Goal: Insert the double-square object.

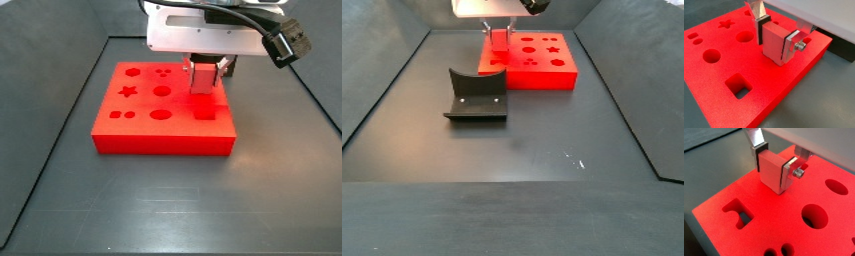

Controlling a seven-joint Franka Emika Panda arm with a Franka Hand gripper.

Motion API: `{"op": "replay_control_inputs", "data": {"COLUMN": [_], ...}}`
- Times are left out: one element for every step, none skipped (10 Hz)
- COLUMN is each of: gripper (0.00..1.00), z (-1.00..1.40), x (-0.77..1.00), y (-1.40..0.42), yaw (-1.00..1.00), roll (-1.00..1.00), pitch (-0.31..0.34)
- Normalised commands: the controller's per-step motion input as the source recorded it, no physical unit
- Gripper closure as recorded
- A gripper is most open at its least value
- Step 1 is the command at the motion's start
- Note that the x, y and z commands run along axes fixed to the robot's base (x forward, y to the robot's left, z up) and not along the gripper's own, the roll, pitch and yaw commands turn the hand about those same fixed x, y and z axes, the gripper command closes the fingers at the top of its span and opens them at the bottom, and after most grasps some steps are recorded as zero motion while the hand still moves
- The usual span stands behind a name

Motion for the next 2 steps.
{"op": "replay_control_inputs", "data": {"gripper": [1.0, 1.0], "z": [-0.04, 0.0], "x": [-0.07, 0.0], "y": [-0.09, 0.0], "yaw": [0.0, 0.0], "roll": [0.02, 0.0], "pitch": [0.0, 0.0]}}
